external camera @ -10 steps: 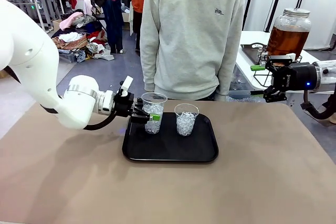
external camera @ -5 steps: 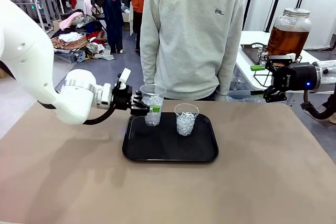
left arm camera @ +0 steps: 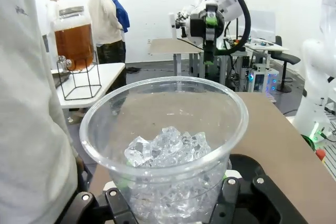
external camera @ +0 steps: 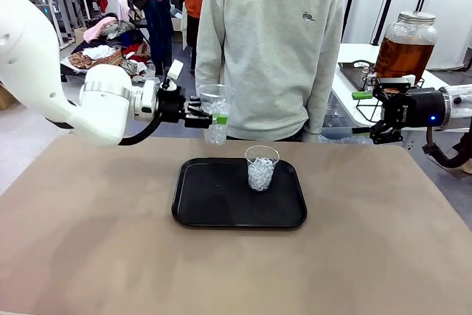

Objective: Pour the drink into the iced cup.
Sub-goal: Pick up the iced cup indicated by the human and present it to them, then open the gripper to release the iced cup you were holding.

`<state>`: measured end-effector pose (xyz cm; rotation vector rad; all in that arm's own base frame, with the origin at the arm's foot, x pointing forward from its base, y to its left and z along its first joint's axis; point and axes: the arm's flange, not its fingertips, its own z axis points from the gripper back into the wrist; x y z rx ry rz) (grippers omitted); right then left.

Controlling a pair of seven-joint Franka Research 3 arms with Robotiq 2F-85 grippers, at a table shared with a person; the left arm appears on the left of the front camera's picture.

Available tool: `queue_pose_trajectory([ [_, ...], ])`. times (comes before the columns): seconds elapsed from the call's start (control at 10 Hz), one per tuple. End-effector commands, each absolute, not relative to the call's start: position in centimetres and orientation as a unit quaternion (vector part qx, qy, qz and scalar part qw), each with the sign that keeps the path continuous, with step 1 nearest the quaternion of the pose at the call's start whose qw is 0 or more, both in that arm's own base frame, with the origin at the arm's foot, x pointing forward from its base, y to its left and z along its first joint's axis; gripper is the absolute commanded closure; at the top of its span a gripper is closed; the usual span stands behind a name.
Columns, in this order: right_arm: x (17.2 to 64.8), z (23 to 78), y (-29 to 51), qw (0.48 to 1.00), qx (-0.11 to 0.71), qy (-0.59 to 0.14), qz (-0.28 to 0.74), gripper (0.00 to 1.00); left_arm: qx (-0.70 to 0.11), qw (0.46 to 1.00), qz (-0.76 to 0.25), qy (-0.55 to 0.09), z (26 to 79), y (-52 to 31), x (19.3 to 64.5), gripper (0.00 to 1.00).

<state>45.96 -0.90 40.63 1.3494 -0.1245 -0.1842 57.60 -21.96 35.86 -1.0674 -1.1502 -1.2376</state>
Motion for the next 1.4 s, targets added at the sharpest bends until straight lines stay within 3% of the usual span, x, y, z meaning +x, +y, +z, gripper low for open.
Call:
queue_pose_trajectory([
  [0.0,45.99,40.71,-0.82,0.774,0.625,-0.058,-0.085,0.00,-0.440,0.539,-0.521,-0.494,37.92,-22.65,58.31,0.38],
  [1.3,45.99,40.71,-0.82,0.774,0.625,-0.058,-0.085,0.00,-0.436,0.535,-0.525,-0.498,38.41,-22.21,58.69,0.38],
])
